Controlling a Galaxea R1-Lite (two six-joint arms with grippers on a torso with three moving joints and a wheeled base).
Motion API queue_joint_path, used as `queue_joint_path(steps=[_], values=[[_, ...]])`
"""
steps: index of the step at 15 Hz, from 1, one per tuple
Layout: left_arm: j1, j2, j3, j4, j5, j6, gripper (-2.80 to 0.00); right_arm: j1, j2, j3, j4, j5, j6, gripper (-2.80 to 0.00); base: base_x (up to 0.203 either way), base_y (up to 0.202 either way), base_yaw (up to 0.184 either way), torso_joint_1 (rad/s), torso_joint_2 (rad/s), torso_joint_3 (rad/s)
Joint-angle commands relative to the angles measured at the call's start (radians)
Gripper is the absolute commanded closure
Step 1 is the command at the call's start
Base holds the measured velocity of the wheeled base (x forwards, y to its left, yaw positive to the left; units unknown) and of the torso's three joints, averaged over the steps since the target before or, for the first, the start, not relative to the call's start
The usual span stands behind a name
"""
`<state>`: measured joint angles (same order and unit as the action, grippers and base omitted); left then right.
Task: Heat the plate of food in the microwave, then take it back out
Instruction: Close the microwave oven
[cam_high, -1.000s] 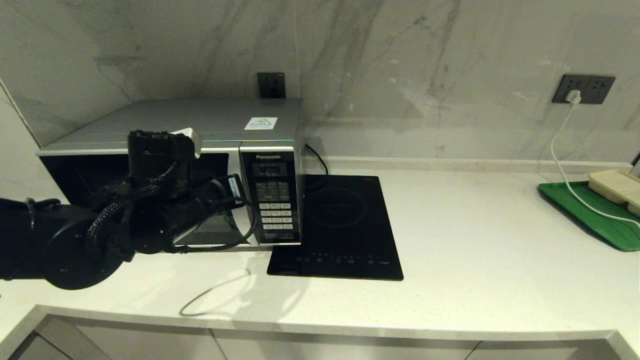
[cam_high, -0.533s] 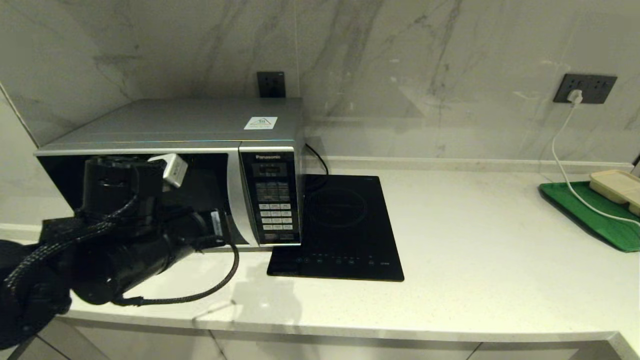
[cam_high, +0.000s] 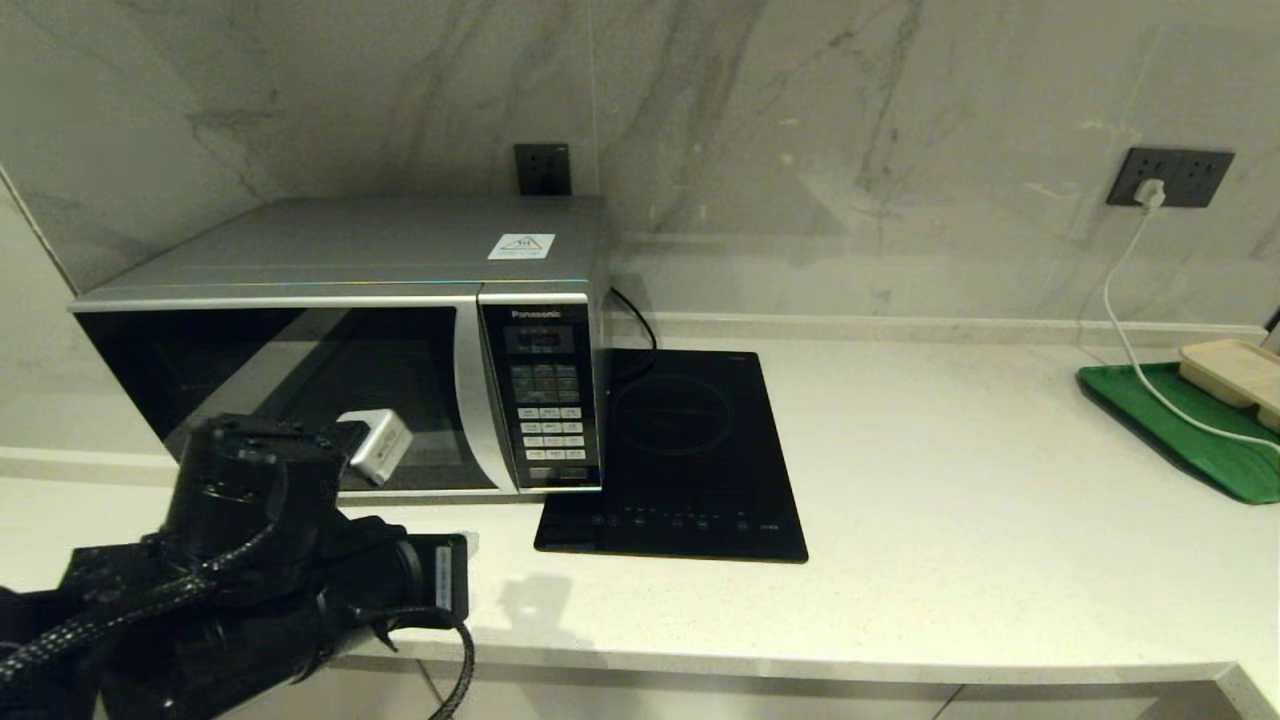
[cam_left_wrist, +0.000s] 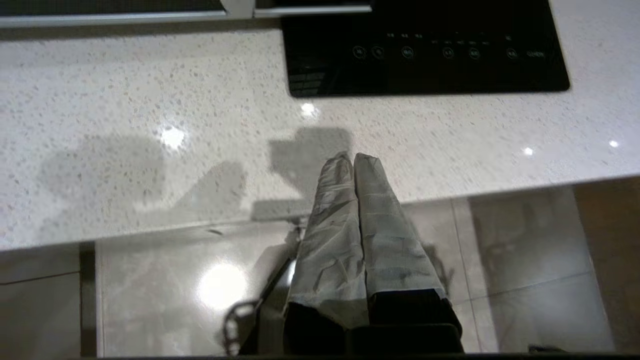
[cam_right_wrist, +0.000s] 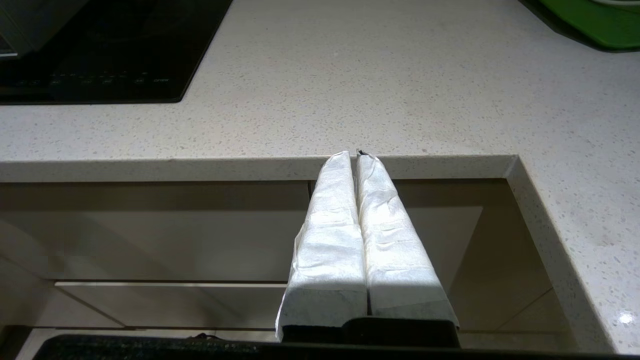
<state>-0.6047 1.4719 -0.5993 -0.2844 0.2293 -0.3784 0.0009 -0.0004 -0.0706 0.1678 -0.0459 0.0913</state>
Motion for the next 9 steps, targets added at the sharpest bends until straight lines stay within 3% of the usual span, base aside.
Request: queue_joint_path(steps=[1, 3, 6, 8, 9], values=[[-0.014, 0.171, 0.007, -0.167, 0.090, 0.039, 0.00, 0.001, 0.000, 0.000, 0.001, 0.000, 0.001, 0.00, 0.000, 0.000, 0.000, 0.000, 0.00, 0.000], [-0.034, 0.294, 0.036, -0.415, 0.154, 0.159, 0.00, 0.001, 0.000, 0.000, 0.001, 0.000, 0.001, 0.00, 0.000, 0.000, 0.000, 0.000, 0.00, 0.000], [-0.070, 0.473, 0.066, -0.684, 0.206, 0.357, 0.00, 0.001, 0.000, 0.000, 0.001, 0.000, 0.001, 0.00, 0.000, 0.000, 0.000, 0.000, 0.00, 0.000], [-0.089, 0.558, 0.065, -0.803, 0.221, 0.490, 0.00, 0.001, 0.000, 0.000, 0.001, 0.000, 0.001, 0.00, 0.000, 0.000, 0.000, 0.000, 0.00, 0.000], [-0.100, 0.590, 0.048, -0.817, 0.224, 0.507, 0.00, -0.001, 0.000, 0.000, 0.001, 0.000, 0.001, 0.00, 0.000, 0.000, 0.000, 0.000, 0.00, 0.000]])
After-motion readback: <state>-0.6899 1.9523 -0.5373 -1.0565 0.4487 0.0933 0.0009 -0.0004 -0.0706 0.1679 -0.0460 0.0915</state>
